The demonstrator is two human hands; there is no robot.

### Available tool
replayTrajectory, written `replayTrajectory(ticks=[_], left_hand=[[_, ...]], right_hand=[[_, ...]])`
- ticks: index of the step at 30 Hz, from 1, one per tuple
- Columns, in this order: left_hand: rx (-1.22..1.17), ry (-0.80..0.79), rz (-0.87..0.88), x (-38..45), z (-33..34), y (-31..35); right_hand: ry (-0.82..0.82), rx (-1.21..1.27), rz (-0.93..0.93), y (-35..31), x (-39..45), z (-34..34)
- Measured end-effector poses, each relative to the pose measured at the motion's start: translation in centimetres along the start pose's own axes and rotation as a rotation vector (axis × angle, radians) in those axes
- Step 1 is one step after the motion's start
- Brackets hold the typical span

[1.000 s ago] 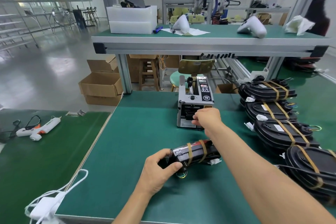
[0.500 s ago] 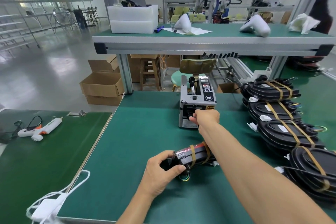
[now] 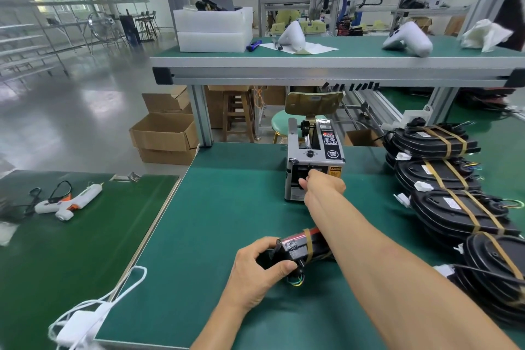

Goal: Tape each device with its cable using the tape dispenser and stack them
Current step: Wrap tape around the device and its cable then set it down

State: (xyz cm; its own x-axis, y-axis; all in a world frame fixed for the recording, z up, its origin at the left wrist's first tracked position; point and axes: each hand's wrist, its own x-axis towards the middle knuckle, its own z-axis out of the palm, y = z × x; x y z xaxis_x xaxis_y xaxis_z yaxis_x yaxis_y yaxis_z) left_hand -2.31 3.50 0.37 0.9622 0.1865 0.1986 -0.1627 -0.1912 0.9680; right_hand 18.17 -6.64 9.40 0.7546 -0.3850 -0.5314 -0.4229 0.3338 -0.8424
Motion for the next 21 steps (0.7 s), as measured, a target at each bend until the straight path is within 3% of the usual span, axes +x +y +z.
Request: replayTrajectory(ticks=[7,12,17,21], left_hand=[[0.001,0.002,0.003,0.0,0.1,0.1],[0.012,-0.001,0.003,0.0,0.0,0.2],[0.023,-0.01,0.001,0.0,0.0,0.4],[0.021,-0.004,0.014,0.1,0.0,0.4]], right_hand=[[-0.075,0.028,0.008,0.3,0.0,-0.1],[-0.021,-0.057,-0.021,-0.3,-0.6,-0.3],[-0.228,-0.227,-0.011,-2.5,-1.6,-3.6],[-0.376,-0.392,-0.251,-4.1,-2.8,-9.4]])
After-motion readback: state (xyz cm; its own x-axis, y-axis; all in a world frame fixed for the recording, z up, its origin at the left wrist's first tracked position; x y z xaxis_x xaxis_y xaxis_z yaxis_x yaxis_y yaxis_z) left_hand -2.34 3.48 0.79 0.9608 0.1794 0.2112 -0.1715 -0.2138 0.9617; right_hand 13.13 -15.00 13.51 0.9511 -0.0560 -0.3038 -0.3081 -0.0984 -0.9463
